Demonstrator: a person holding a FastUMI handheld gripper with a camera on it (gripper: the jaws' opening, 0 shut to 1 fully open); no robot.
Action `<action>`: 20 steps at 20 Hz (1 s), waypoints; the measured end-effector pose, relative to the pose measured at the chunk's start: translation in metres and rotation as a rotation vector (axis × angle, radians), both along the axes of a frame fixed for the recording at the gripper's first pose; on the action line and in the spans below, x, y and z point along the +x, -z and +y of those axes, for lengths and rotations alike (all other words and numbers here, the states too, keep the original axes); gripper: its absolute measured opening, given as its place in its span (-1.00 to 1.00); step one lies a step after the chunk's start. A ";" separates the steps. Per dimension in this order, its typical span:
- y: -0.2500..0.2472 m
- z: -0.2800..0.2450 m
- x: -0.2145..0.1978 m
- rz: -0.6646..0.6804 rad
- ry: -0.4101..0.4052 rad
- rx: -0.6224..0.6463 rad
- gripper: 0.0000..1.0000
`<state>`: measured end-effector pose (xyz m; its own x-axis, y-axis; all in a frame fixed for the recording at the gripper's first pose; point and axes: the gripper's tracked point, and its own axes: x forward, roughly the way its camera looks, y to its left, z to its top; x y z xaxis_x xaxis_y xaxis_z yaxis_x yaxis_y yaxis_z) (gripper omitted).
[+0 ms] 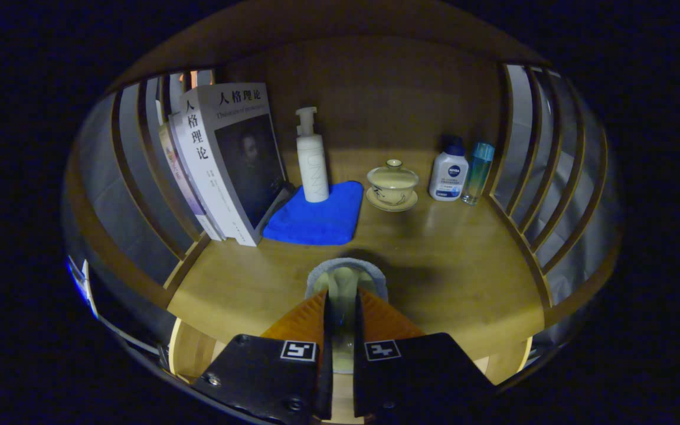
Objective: Pull open the drawer, take out the items inside it, and place them on the countertop above the cabinet.
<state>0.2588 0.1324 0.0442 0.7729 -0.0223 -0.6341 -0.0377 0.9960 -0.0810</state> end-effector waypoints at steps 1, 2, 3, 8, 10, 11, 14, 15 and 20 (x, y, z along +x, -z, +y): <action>0.002 0.001 0.002 -0.002 0.004 0.007 -0.67; 0.003 0.001 0.005 -0.002 0.003 0.014 -0.66; 0.005 0.000 0.005 -0.003 0.002 0.019 -0.66; 0.014 0.003 0.008 -0.004 -0.013 0.066 -0.55; 0.014 0.002 0.012 -0.035 -0.020 0.082 -0.35; 0.012 0.004 0.013 -0.045 -0.029 0.086 -0.25; 0.011 0.006 0.010 -0.076 -0.042 0.079 -0.04; 0.015 0.010 0.010 -0.087 -0.053 0.076 0.00; 0.010 0.014 0.007 -0.161 -0.070 0.076 0.28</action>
<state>0.2660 0.1467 0.0346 0.8626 0.0779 -0.4999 -0.0993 0.9949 -0.0163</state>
